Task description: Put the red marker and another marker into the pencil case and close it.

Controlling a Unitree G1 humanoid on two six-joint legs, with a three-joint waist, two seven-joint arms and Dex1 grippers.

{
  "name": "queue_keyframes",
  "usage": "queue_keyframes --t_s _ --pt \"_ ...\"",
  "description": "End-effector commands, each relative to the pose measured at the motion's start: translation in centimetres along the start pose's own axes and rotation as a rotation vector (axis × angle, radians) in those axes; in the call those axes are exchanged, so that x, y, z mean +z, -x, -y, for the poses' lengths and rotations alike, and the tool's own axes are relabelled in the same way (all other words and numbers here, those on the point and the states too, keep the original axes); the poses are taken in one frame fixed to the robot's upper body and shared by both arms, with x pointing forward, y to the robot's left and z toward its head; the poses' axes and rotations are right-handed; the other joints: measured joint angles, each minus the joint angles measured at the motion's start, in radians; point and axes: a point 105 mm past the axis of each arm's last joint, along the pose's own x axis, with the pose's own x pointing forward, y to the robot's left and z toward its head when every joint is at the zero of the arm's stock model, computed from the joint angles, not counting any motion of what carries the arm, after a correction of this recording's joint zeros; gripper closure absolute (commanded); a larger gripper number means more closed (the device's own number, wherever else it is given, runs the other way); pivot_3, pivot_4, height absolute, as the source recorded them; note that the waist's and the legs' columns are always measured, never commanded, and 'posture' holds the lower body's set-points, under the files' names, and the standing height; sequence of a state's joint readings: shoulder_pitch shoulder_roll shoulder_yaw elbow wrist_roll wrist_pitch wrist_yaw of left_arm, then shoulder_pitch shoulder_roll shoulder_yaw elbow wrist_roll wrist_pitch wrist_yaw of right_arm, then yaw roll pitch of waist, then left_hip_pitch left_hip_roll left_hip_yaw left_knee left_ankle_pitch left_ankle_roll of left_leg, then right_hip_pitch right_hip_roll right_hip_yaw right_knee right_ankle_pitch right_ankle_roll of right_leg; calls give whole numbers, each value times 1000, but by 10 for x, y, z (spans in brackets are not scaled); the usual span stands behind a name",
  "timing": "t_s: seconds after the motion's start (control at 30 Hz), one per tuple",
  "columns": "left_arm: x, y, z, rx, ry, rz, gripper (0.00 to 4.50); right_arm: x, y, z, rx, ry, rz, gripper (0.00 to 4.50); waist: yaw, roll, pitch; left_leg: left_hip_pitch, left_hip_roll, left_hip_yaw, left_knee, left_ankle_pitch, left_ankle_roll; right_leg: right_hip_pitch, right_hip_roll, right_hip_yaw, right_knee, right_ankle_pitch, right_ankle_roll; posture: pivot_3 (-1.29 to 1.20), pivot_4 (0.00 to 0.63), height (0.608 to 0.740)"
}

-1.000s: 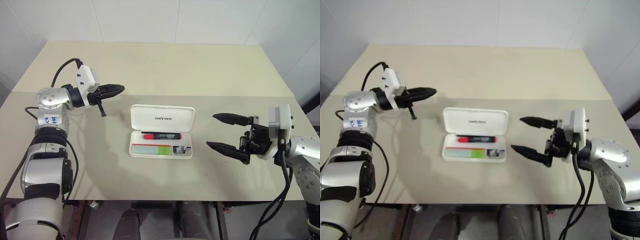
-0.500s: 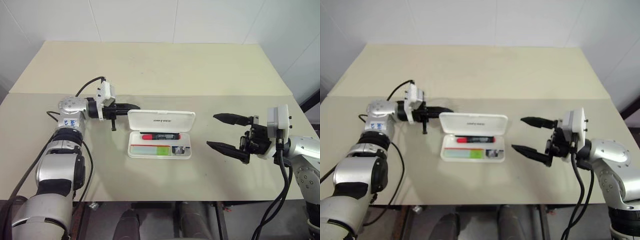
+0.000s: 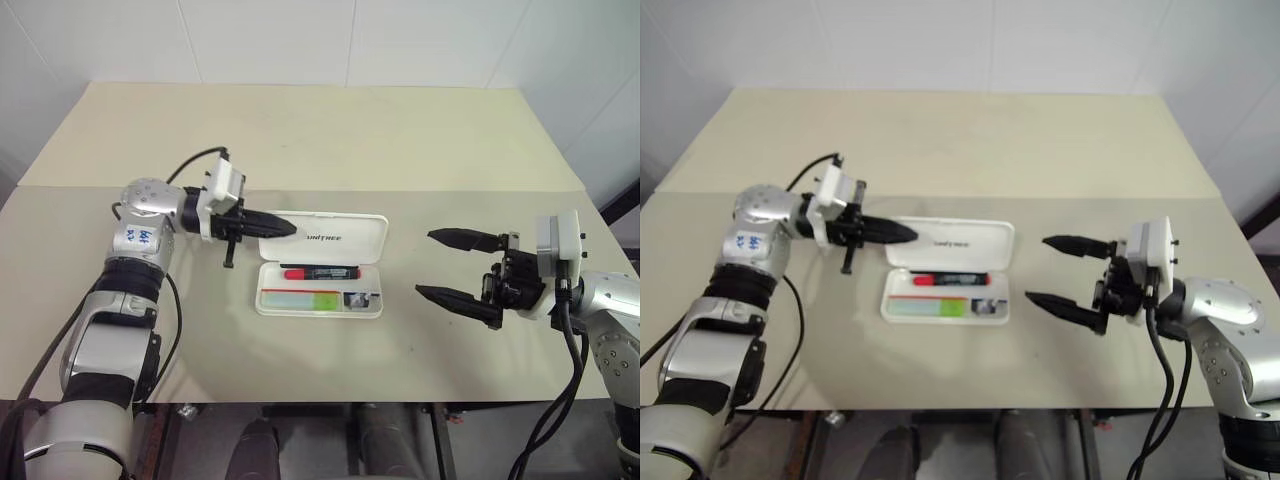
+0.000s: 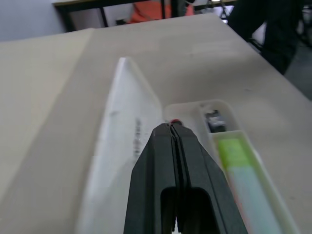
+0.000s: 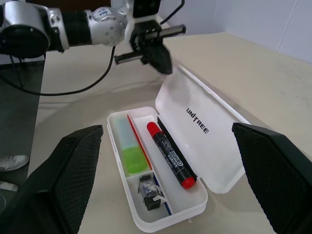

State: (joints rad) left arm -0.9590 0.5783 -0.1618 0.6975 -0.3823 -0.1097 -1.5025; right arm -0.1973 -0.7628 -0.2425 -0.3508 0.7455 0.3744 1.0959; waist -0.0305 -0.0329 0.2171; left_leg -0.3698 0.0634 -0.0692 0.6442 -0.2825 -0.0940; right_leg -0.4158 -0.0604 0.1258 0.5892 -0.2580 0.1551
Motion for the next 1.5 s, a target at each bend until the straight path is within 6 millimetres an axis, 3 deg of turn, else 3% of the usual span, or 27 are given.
queue_keyframes --t_s 0.03,0.37,0.43,0.6,0.73,0.87,1.07,1.27,1.5 --pt "22 -1 5 -104 -104 37 4450 10 -1 1 9 49 19 0 0 0 0 0 0 0 0 0 0 0 0 0 0 -2 -3 0 150 740" --pt "51 30 -40 221 -167 130 4450 6 0 -2 2 40 12 0 -1 0 0 0 0 0 0 0 0 0 0 0 -2 -4 -7 0 150 740" --pt "47 36 -49 298 -139 114 4450 6 -1 -2 2 39 12 0 0 0 0 0 0 0 0 0 0 0 0 0 -1 -3 -6 0 150 740" --pt "1 52 -57 442 -16 -97 4450 4 -2 0 4 38 8 0 -1 0 0 0 0 0 0 0 0 0 0 0 -1 -2 -4 0 150 740" --pt "-28 56 -48 434 59 -207 4450 4 -2 1 7 40 5 0 1 0 0 -1 0 0 0 0 0 -1 0 0 -1 -2 -4 0 150 740" --pt "-41 51 -36 356 93 -229 4450 4 -2 1 11 40 5 0 2 0 0 0 0 0 -2 0 0 -1 0 0 -1 -2 -4 0 150 740" --pt "-28 35 -26 221 85 -131 4450 3 3 2 14 9 15 0 3 0 0 -1 0 0 -2 0 0 -1 0 -1 -1 -2 -4 0 150 740" --pt "-19 13 -3 18 71 -65 4450 1 7 2 22 -3 8 0 0 0 0 0 0 0 -3 0 0 -1 0 -1 0 -2 -3 0 150 740" --pt "-19 -4 24 -125 55 -109 4450 1 6 2 26 5 7 0 0 0 0 1 0 0 -3 0 0 -1 0 -1 1 -1 0 0 150 740"
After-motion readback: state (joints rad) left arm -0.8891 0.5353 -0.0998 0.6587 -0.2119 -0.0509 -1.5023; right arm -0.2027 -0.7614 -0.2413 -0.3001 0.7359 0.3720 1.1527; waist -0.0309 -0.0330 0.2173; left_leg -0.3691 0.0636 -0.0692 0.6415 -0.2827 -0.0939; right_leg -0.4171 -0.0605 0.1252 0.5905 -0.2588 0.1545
